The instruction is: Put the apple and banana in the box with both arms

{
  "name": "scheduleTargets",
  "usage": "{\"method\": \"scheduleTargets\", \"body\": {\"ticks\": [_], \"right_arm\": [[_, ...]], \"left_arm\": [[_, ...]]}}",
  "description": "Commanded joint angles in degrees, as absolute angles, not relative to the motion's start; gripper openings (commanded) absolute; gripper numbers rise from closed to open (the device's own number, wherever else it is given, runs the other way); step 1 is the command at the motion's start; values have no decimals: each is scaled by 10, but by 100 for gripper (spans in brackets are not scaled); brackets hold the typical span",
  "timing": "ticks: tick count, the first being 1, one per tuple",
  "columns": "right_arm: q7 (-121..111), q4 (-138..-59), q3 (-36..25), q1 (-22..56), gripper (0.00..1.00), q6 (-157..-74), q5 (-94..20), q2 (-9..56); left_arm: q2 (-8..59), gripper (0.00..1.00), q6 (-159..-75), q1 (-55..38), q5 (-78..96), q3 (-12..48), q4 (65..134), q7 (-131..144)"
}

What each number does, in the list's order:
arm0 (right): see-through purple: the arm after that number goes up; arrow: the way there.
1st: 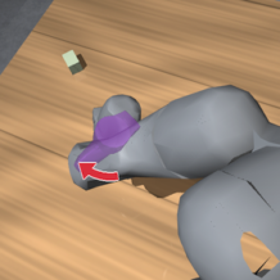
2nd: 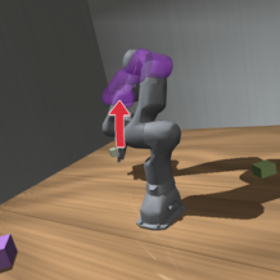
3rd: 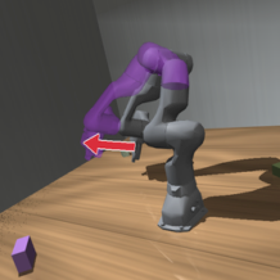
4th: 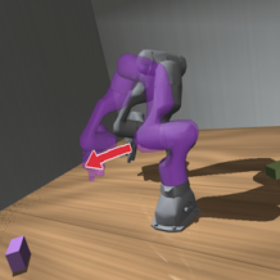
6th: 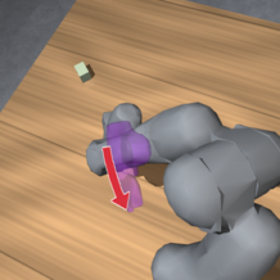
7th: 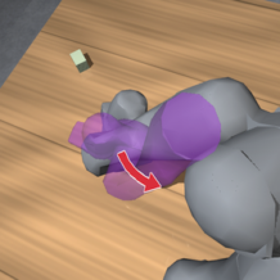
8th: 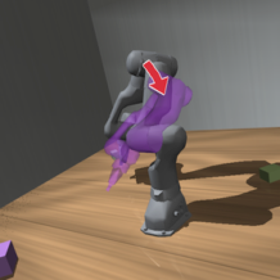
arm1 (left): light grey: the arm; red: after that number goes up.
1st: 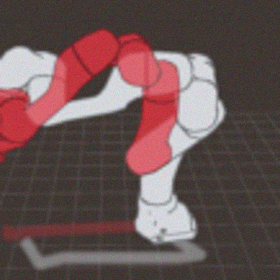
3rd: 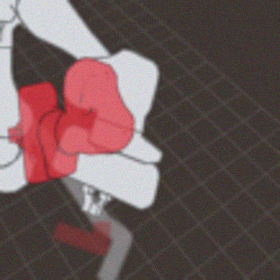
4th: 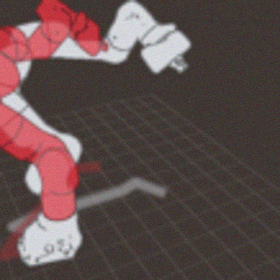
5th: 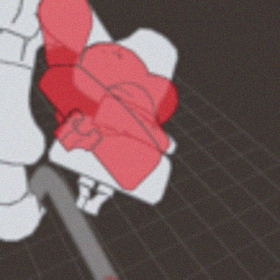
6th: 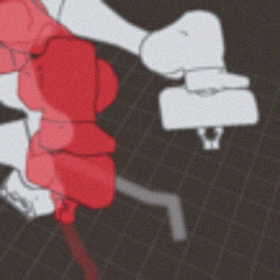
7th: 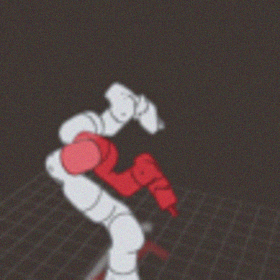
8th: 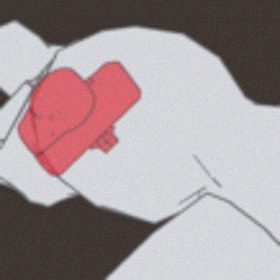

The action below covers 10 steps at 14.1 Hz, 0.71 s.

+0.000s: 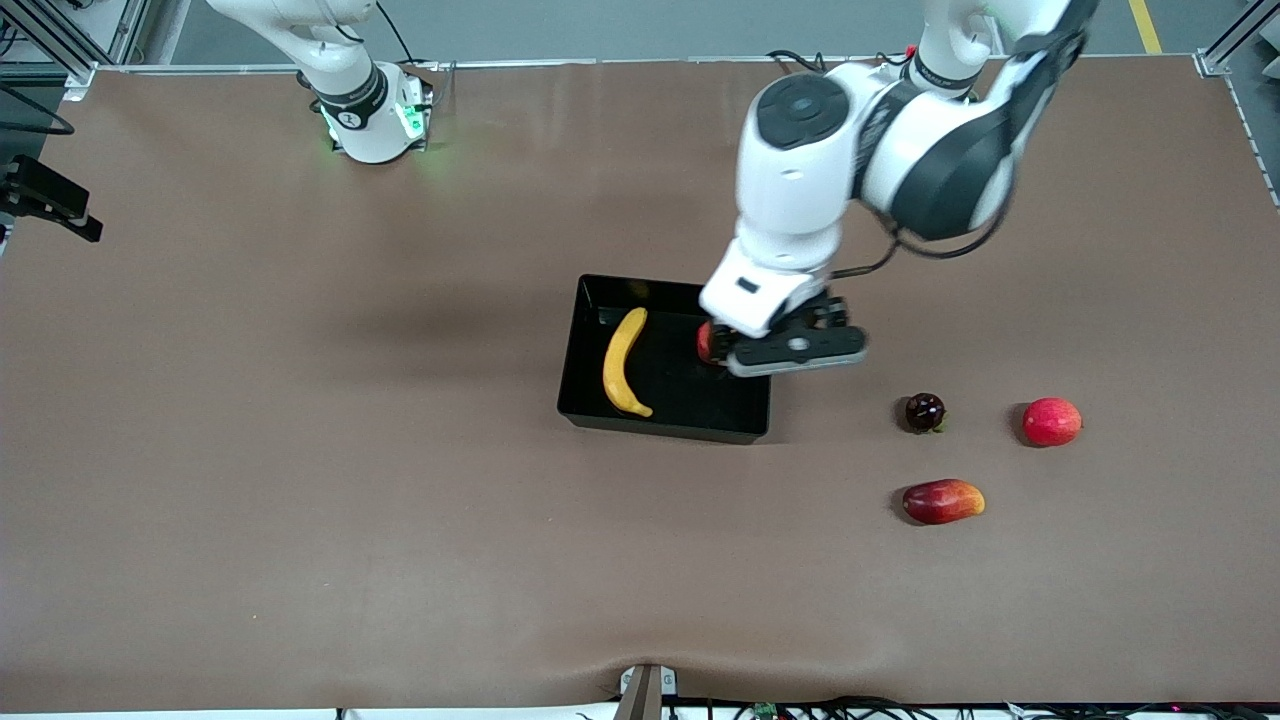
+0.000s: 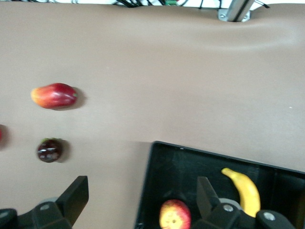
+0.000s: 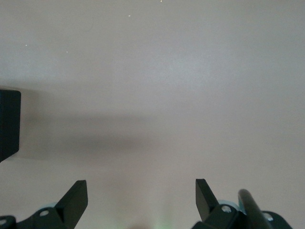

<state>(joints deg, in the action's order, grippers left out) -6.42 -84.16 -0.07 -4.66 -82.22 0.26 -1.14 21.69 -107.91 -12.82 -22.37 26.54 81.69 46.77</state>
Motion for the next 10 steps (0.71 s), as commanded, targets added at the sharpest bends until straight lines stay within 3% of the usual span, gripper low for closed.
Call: {"method": "scheduleTargets", "body": {"ticks": [1, 10], "right_arm": [[-60, -833, 8, -58, 100, -816, 4, -8], [-60, -834, 6, -60, 100, -815, 3, -4]], "left_arm": [[170, 100, -1060, -74, -172, 267, 836, 400], [97, 100, -979, 113, -96, 267, 845, 117]]}}
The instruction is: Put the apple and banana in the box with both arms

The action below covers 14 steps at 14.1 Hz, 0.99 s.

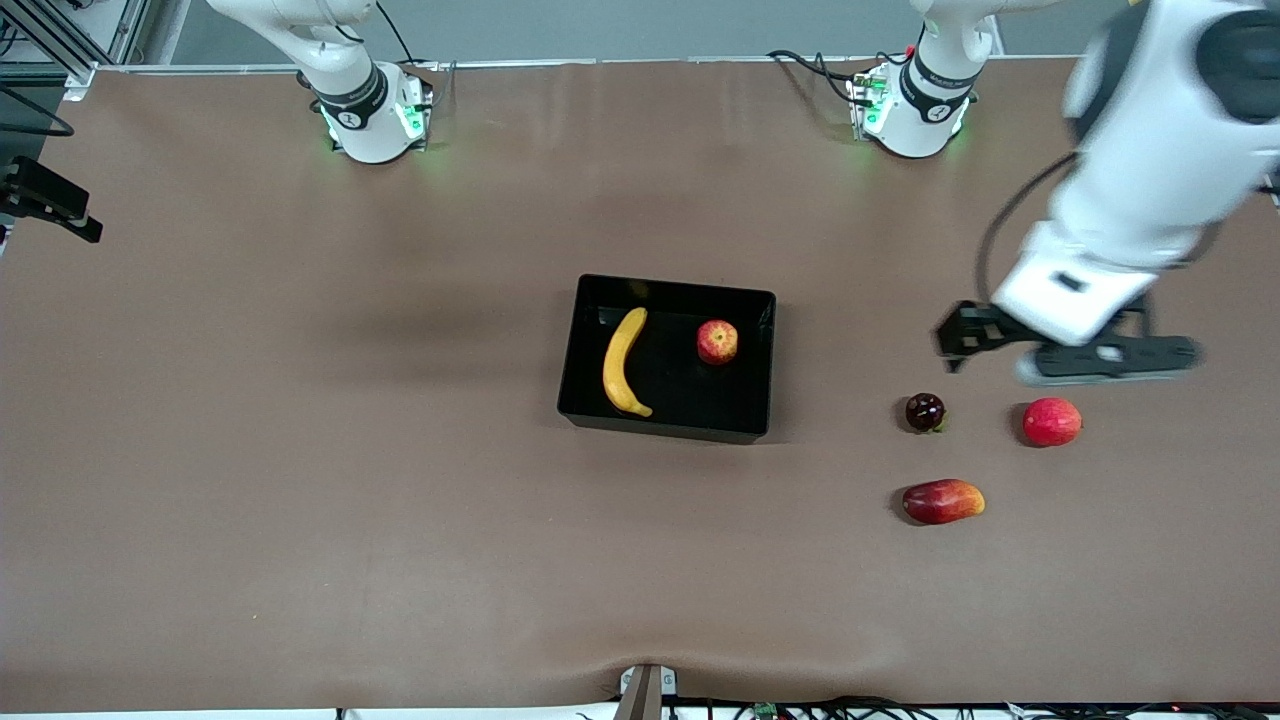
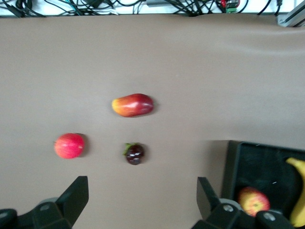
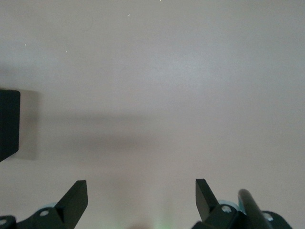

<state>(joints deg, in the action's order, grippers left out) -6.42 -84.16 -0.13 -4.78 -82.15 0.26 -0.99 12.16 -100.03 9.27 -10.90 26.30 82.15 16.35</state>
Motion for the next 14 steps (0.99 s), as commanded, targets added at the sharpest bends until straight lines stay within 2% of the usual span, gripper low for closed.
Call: {"method": "scheduleTargets", "body": {"ticks": [1, 5, 6, 8, 9, 11, 14], "right_arm": [[-60, -833, 6, -60, 100, -816, 3, -4], [-60, -833, 6, -59, 100, -815, 3, -4], [-60, -833, 6, -60, 100, -815, 3, -4], [-60, -833, 6, -60, 100, -815, 3, -4], [-60, -833, 6, -60, 100, -816, 3, -4], [-60, -833, 6, -60, 100, -815, 3, -4], [-60, -833, 6, -60, 100, -815, 3, -3]], "left_arm": [[91, 100, -964, 126, -85, 267, 845, 98], [22, 100, -955, 150, -41, 256, 898, 42], [4, 100, -954, 137, -38, 224, 921, 13], [-50, 100, -954, 55, -5, 129, 977, 3], [-72, 100, -954, 34, 0, 103, 998, 4], [-105, 100, -950, 17, 1, 94, 1026, 31], [-132, 100, -914, -15, 1, 73, 1032, 72]]}}
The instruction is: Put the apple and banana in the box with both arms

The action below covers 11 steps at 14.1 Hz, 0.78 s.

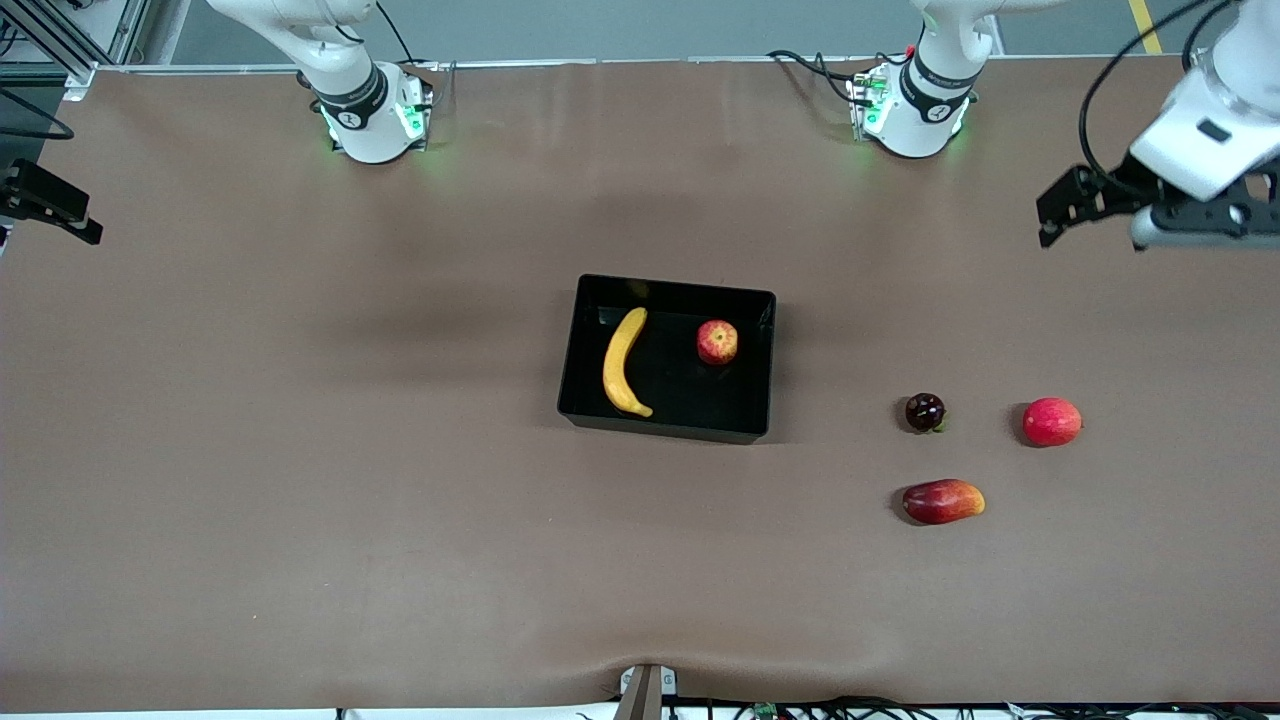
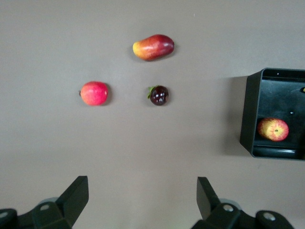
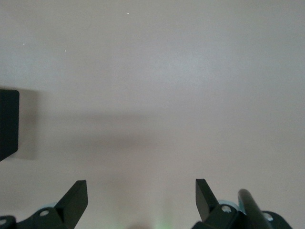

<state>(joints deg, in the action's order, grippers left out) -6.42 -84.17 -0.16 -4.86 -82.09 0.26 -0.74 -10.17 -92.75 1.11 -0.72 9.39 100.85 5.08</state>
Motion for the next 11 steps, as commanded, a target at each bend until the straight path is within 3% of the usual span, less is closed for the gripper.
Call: {"method": "scheduleTargets", "body": {"ticks": [1, 11], "right_arm": [[-60, -833, 6, -60, 100, -815, 3, -4], [-60, -831, 5, -60, 100, -813, 3, 4]], "left_arm": [[-140, 100, -906, -32, 1, 54, 1030, 83], [-93, 100, -881, -22, -11, 47, 954, 82]]}}
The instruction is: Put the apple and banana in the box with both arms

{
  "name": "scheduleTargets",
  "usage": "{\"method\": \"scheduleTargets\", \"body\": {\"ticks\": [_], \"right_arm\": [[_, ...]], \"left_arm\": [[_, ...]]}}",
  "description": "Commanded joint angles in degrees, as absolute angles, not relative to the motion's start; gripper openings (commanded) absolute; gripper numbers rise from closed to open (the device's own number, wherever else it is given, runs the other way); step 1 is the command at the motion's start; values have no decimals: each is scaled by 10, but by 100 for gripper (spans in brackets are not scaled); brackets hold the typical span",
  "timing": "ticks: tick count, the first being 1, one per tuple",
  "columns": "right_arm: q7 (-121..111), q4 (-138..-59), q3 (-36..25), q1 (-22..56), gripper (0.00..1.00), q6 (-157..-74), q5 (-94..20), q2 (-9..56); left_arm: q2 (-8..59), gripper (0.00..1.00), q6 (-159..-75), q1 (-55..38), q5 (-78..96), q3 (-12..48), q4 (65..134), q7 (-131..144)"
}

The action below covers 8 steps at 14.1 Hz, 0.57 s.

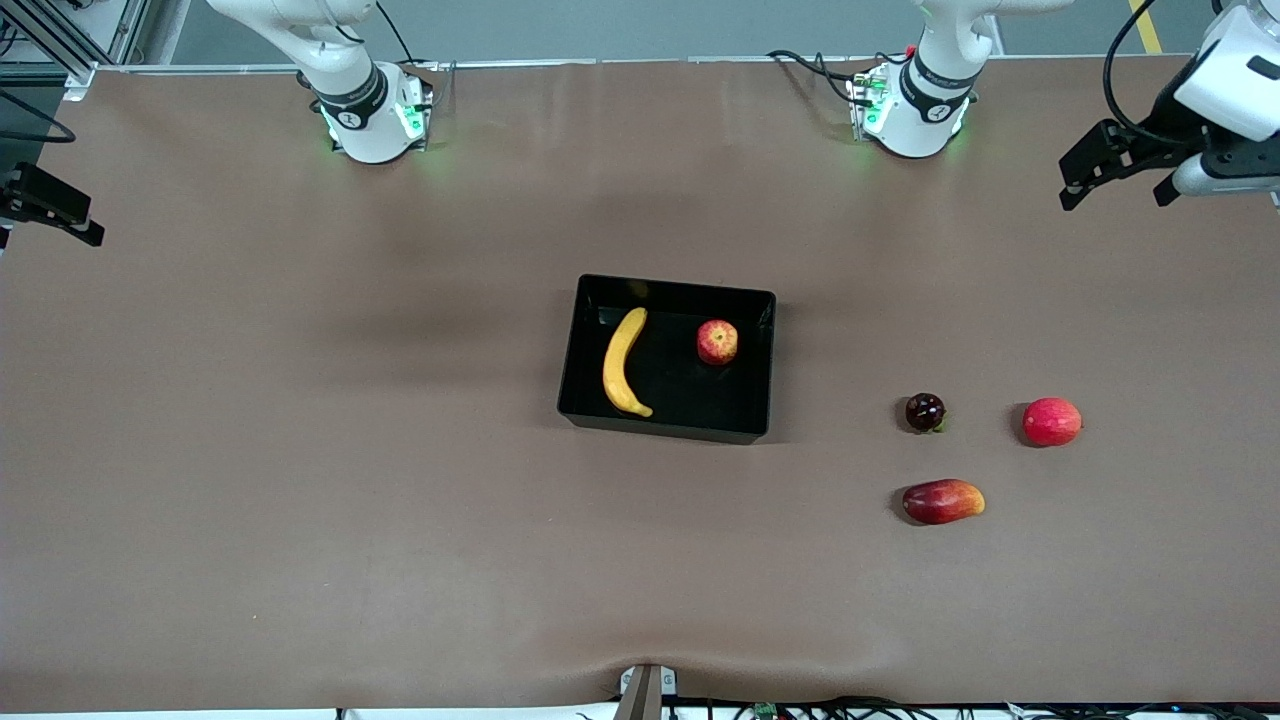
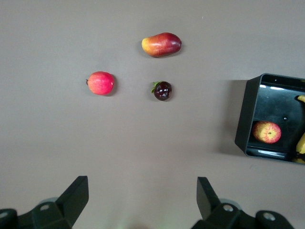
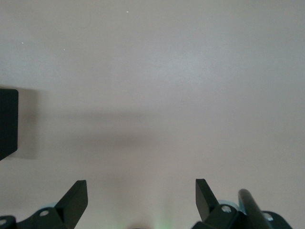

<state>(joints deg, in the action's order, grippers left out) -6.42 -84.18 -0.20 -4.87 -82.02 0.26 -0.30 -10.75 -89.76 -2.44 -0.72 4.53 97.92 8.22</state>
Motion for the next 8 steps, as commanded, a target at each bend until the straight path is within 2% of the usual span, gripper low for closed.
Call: {"method": "scheduleTargets", "body": {"ticks": [1, 8], "right_arm": [[-60, -831, 5, -61, 100, -809, 3, 4], [-60, -828, 6, -63, 100, -805, 2, 11]], "left_arm": [[-93, 100, -881, -22, -18, 47, 954, 82], [-95, 100, -876, -20, -27, 47, 953, 87]]}}
